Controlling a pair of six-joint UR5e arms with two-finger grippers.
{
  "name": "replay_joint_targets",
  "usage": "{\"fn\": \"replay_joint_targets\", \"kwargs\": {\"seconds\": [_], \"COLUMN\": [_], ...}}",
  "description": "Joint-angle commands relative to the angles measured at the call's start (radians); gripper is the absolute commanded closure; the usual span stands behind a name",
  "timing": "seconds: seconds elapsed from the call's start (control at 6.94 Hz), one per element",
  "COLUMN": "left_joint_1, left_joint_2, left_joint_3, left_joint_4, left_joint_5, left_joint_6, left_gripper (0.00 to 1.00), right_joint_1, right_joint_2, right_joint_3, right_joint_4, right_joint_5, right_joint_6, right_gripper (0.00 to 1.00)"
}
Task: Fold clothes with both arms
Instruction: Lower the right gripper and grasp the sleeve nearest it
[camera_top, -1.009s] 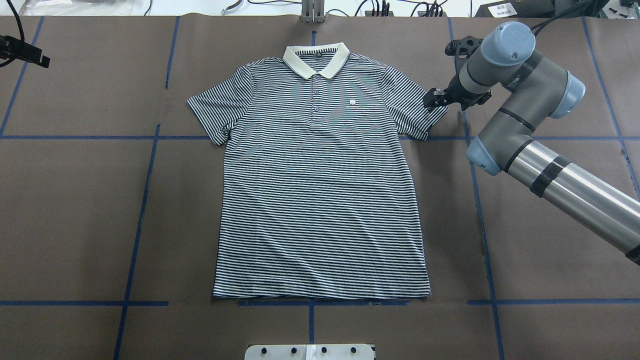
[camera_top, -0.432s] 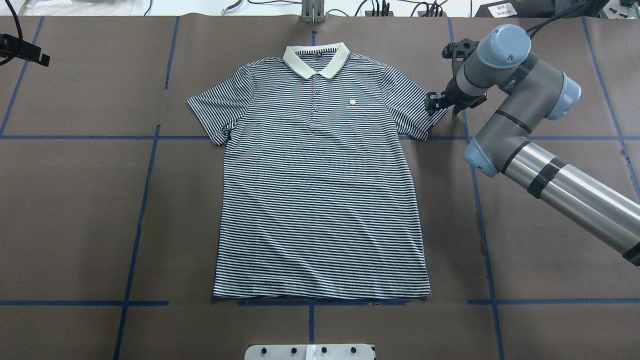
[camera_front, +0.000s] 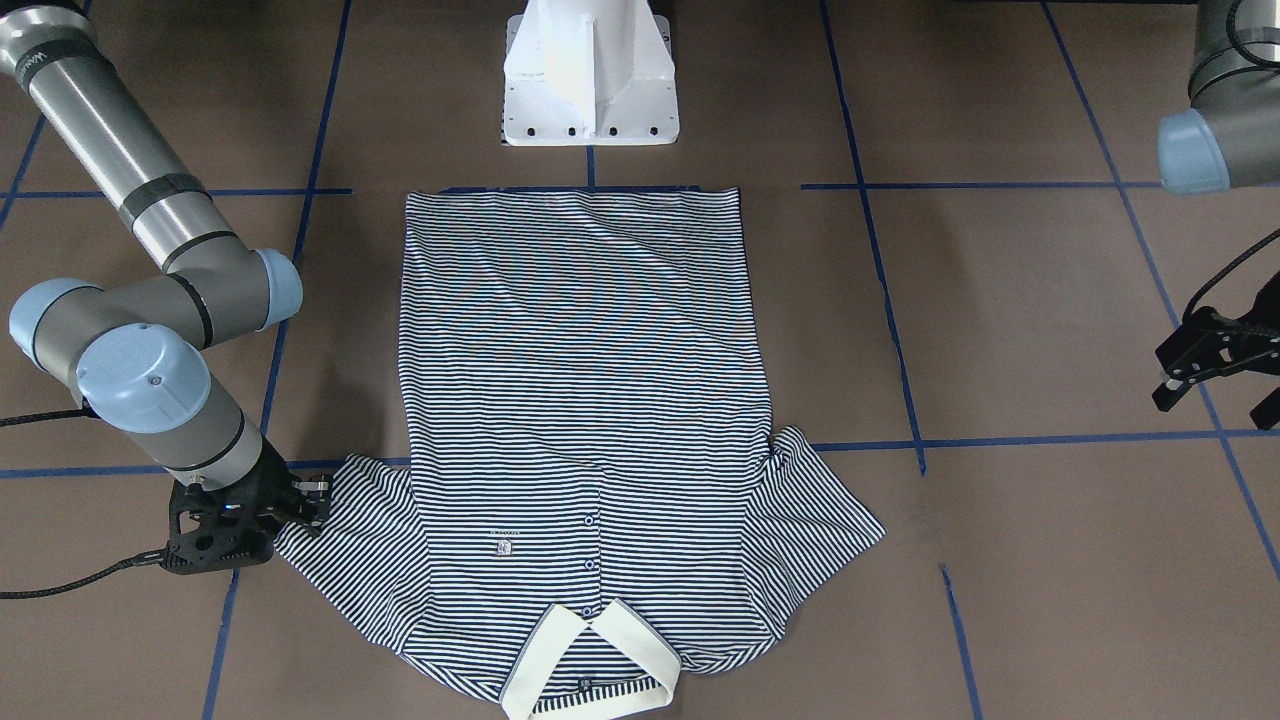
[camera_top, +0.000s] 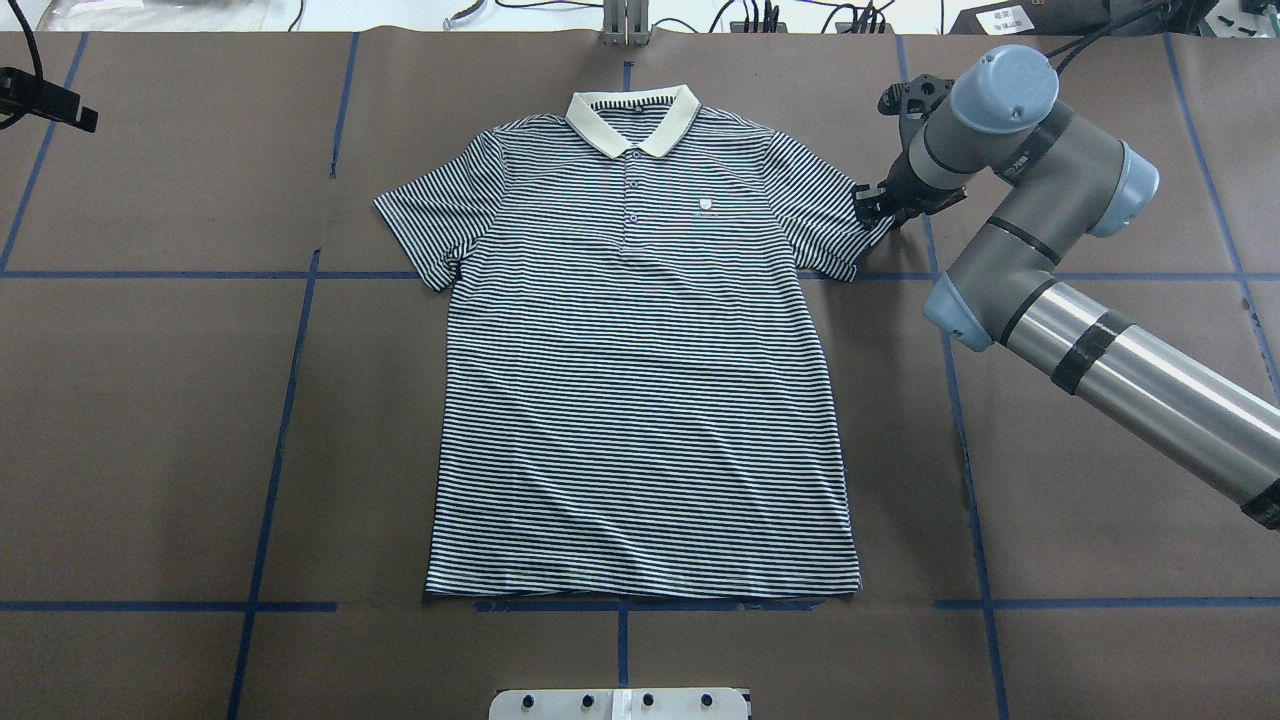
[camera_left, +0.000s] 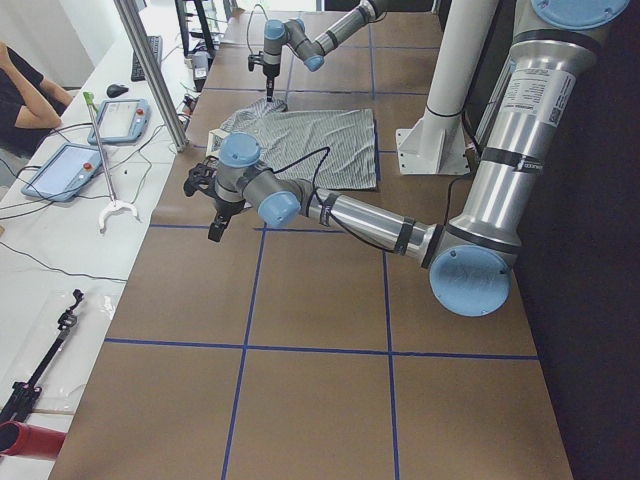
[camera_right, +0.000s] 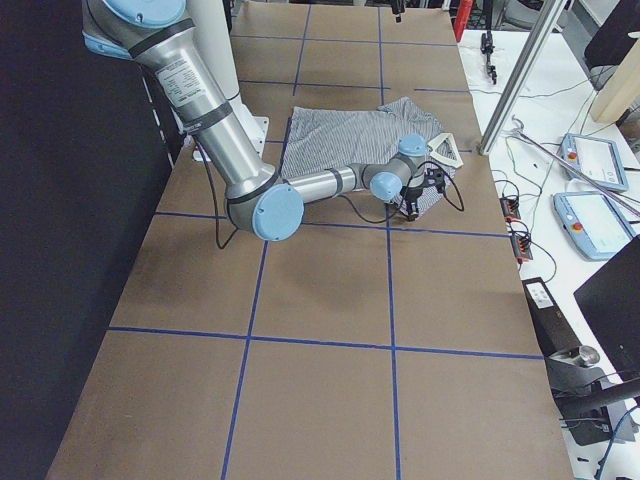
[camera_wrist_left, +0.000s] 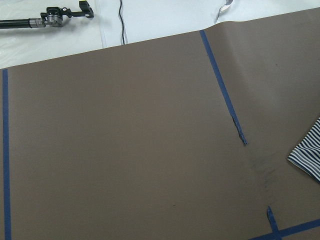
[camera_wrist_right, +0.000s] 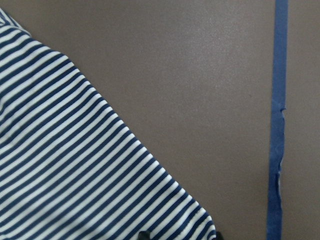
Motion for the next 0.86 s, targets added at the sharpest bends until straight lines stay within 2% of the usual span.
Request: {"fn": "replay_joint_targets", "kwargs": {"seconds": [0.0,0.29,0.58,0.72], "left_joint_1": [0.001,-0.002,-0.002,-0.002], "left_joint_2": [0.001,0.001,0.001,0.001], "left_joint_3": [0.000,-0.003,-0.002,-0.002], "left_joint_4": [0.000,-0.001,-0.002,0.000], "left_joint_5": [0.000,0.000,0.002,0.002], "left_joint_6": [0.000,-0.002,-0.002,-0.002], "left_gripper": [0.00,0.00,0.00,0.00], "right_joint_1": [0.000,0.000,0.000,-0.001], "right_joint_2": [0.023,0.038,0.046,0.072], "right_joint_3": [0.001,0.011,0.091,0.094], "right_joint_4": [-0.002,0.000,-0.016,-0.013], "right_joint_5": [0.000,0.005,0.093,0.097], "right_joint_6": [0.006,0.007,0.016,0.050], "right_gripper": [1.00,1.00,1.00,1.00]}}
